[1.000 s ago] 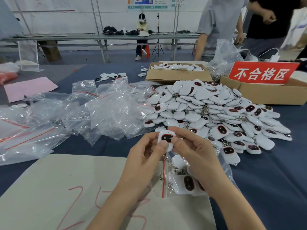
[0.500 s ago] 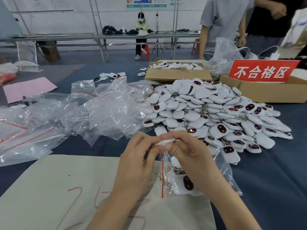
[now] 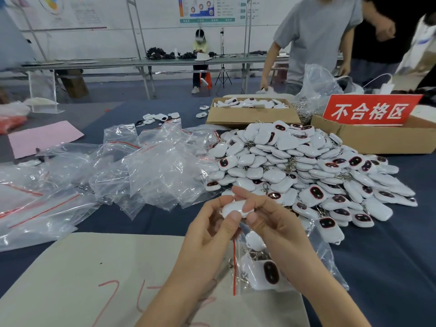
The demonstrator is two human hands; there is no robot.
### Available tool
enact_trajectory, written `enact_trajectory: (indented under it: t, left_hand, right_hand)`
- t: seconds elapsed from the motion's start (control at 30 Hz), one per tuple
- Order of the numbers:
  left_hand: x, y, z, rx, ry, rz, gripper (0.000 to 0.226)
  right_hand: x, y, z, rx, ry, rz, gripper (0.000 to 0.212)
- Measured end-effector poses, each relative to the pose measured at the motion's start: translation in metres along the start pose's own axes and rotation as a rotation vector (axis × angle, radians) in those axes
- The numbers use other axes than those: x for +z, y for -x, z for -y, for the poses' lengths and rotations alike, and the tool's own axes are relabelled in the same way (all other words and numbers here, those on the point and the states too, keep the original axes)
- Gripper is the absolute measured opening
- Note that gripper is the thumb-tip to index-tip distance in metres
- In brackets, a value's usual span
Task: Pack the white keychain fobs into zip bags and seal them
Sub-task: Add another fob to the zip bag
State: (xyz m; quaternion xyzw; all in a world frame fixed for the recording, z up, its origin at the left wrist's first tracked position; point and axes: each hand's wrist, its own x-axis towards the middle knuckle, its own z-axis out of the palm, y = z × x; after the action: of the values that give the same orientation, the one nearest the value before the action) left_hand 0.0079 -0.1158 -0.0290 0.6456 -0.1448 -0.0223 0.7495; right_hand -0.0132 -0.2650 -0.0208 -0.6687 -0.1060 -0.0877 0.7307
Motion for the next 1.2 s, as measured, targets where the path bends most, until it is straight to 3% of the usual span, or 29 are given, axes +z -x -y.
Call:
enact_trajectory:
  t: [0.1, 0.27, 0.47, 0.77, 0.9, 1.0, 1.1, 1.2]
  left_hand:
    - [0.001, -0.001, 0.002, -0.061, 0.107, -0.026, 0.030]
    - [0.007, 0.004, 0.001, 0.077, -0.024, -0.051, 0.017]
    - [0.006, 0.002, 0.000, 0.158, -0.083, -0.140, 0.007]
    - [-0.001, -0.003, -0.003, 0.070, -0.021, -0.154, 0.019]
    - [-0.003, 0.000, -0.005, -0.002, 0.102, 0.008, 0.029]
    - [-0.001, 0.005, -0.004, 0.074, -0.054, 0.122, 0.023]
    - [-0.008, 0.001, 0.000, 0.096, -0.277, 0.027, 0.034]
    - [-0.027, -0.009, -0.001, -0.057, -0.291, -0.124, 0.028]
  right_hand:
    - [0.001, 0.000, 0.001, 0.010, -0.051, 0.057, 0.025]
    - [0.006, -0.003, 0.000, 0.032, 0.042, -0.091, 0.025]
    - [0.007, -0.001, 0.000, 0.017, 0.021, -0.100, 0.018]
    - [0.011, 0.000, 0.002, -0.013, 0.110, 0.007, 0.027]
    - [0.009, -0.001, -0.001, -0.032, 0.205, -0.103, 0.020]
    - [0.001, -0.002, 0.000, 0.013, 0.165, -0.208, 0.034]
    - [0.000, 0.000, 0.002, 0.065, 0.239, -0.195, 0.040]
    - [-0.011, -0.004, 0.003, 0.043, 0.380, -0.238, 0.025]
